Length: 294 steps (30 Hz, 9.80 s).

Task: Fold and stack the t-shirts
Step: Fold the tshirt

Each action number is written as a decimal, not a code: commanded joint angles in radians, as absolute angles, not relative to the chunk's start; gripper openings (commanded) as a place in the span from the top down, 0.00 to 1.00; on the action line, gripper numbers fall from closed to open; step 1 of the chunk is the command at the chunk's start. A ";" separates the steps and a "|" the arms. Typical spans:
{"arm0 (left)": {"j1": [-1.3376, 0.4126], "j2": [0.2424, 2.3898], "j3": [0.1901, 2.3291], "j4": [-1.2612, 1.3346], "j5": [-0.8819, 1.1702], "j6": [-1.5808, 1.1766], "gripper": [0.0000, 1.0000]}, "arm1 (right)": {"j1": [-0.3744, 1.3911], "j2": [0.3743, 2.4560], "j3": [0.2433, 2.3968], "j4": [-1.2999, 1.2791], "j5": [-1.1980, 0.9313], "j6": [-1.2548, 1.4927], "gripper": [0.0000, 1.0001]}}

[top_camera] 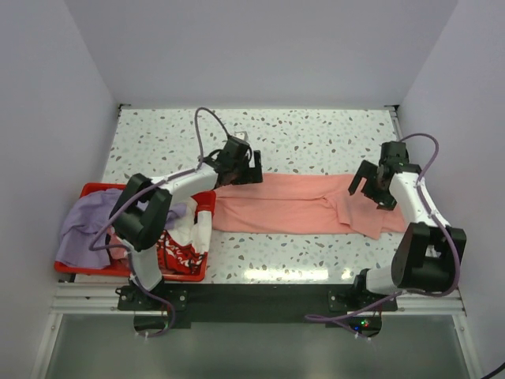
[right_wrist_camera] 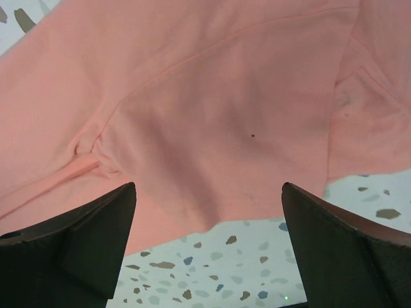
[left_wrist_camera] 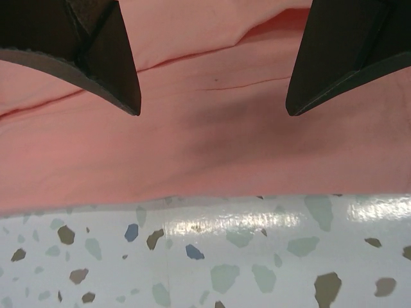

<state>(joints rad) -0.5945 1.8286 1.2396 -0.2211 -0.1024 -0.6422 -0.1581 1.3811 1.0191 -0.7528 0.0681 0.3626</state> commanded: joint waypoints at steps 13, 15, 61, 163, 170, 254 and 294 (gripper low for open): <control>-0.660 1.934 1.230 -0.206 0.040 -0.681 0.00 | -0.164 1.871 1.221 -0.564 -0.043 0.376 0.01; -0.673 1.925 1.206 -0.203 0.055 -0.704 0.00 | -0.164 1.963 1.311 -0.580 -0.051 0.368 0.01; -1.068 1.953 1.196 -0.143 0.057 -0.947 0.00 | 0.262 2.698 2.421 -0.796 -0.278 0.268 0.01; -1.285 1.301 0.663 -0.430 -0.164 -1.180 1.00 | 0.792 0.923 0.496 -0.876 -0.140 0.784 0.44; -1.287 1.307 0.666 -0.428 -0.163 -1.181 1.00 | 0.792 0.948 0.434 -0.809 -0.141 0.790 0.60; -0.561 2.102 1.654 -0.267 0.137 -0.425 0.47 | 0.262 1.807 1.397 -0.543 0.029 0.443 0.73; -0.580 1.327 0.841 -0.236 0.048 -0.623 0.00 | 0.480 2.126 1.681 -0.437 -0.051 0.482 0.01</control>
<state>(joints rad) -0.5766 1.3441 0.8391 -0.2462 0.0650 -0.6102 0.4839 2.1166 1.6039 -0.4240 -0.1234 0.4725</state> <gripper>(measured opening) 0.997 0.987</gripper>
